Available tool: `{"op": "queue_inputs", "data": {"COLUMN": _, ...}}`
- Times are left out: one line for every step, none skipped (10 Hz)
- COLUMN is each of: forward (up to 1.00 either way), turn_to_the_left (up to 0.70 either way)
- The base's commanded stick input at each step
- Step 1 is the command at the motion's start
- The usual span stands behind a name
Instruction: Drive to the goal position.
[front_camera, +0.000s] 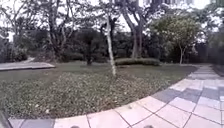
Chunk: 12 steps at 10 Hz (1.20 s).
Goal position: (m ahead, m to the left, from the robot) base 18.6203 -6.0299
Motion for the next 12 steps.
{"op": "queue_inputs", "data": {"forward": 0.0, "turn_to_the_left": -0.7}}
{"op": "queue_inputs", "data": {"forward": 0.0, "turn_to_the_left": -0.7}}
{"op": "queue_inputs", "data": {"forward": 0.0, "turn_to_the_left": -0.4}}
{"op": "queue_inputs", "data": {"forward": 0.0, "turn_to_the_left": 0.0}}
{"op": "queue_inputs", "data": {"forward": 0.0, "turn_to_the_left": 0.0}}
{"op": "queue_inputs", "data": {"forward": 0.0, "turn_to_the_left": 0.0}}
{"op": "queue_inputs", "data": {"forward": 0.0, "turn_to_the_left": 0.0}}
{"op": "queue_inputs", "data": {"forward": 0.0, "turn_to_the_left": 0.0}}
{"op": "queue_inputs", "data": {"forward": 0.0, "turn_to_the_left": -0.11}}
{"op": "queue_inputs", "data": {"forward": 0.0, "turn_to_the_left": -0.61}}
{"op": "queue_inputs", "data": {"forward": 0.0, "turn_to_the_left": -0.7}}
{"op": "queue_inputs", "data": {"forward": 0.0, "turn_to_the_left": -0.7}}
